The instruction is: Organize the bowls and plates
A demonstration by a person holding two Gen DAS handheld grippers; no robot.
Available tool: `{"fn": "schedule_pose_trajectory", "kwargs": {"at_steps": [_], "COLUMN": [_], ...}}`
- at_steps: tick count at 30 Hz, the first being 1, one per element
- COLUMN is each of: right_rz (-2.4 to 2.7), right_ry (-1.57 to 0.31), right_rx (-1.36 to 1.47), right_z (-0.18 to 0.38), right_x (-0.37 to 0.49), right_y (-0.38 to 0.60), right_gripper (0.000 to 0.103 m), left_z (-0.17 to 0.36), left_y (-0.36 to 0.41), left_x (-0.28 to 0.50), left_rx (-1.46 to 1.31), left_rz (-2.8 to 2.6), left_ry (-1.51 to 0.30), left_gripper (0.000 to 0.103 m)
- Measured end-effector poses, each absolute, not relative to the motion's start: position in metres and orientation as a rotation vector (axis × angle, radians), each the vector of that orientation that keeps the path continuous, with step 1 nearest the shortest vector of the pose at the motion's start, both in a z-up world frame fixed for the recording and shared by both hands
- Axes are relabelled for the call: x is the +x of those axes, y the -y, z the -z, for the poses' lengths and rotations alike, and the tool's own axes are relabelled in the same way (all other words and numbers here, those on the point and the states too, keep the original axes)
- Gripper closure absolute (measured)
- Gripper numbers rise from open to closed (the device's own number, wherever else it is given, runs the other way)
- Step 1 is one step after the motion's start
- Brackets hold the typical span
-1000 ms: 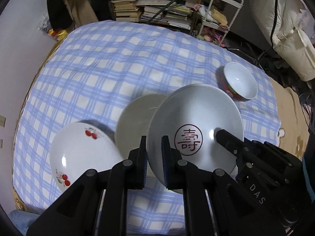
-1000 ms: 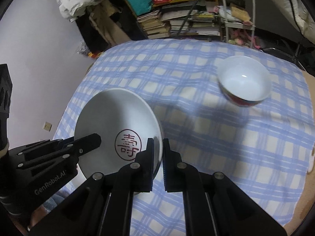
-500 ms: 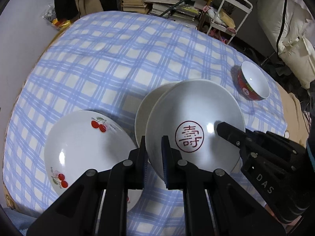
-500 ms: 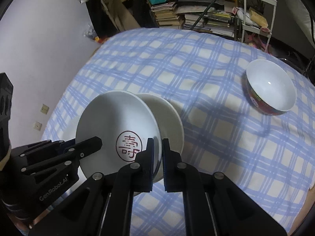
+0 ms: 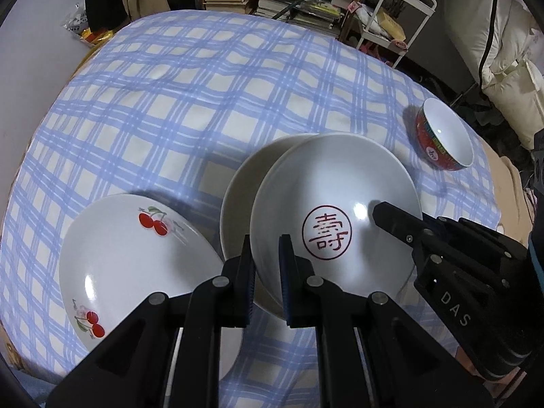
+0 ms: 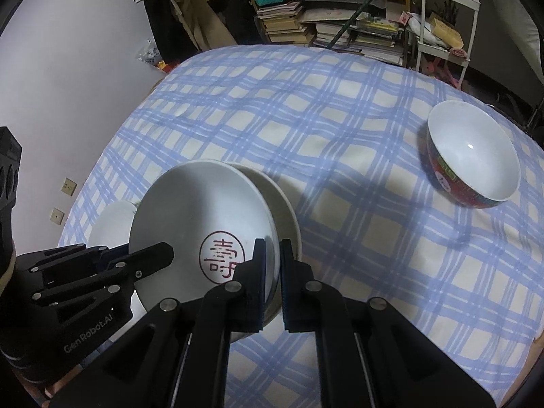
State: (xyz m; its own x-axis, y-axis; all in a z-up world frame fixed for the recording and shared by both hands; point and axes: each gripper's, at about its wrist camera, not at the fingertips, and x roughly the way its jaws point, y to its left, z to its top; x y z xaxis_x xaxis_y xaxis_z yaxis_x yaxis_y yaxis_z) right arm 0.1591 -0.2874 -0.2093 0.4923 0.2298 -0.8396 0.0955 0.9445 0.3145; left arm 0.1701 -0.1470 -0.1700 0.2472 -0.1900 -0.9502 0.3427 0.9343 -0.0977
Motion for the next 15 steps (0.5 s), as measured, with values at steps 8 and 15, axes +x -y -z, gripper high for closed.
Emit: {"fn": "schedule_pose_trajectory", "kwargs": {"at_steps": [8,15], "right_rz": [-0.078,-0.048], "right_ry": [-1.059,-1.031], "right_rx": [0.276,0.217], "right_z": [0.212,0.210], "right_x": [0.160,0.161], "right_y": [0.279,0.276], "right_gripper": [0.094,0.094], "left_z": [0.176,0.175], "left_y": [0.142,0.143], "left_x": [0.171,0.168], "left_rx": [0.118,0.126], "left_rz": [0.342,0.333], "left_ry": [-1.284,-1.282], "left_gripper": [0.091,0.091]}}
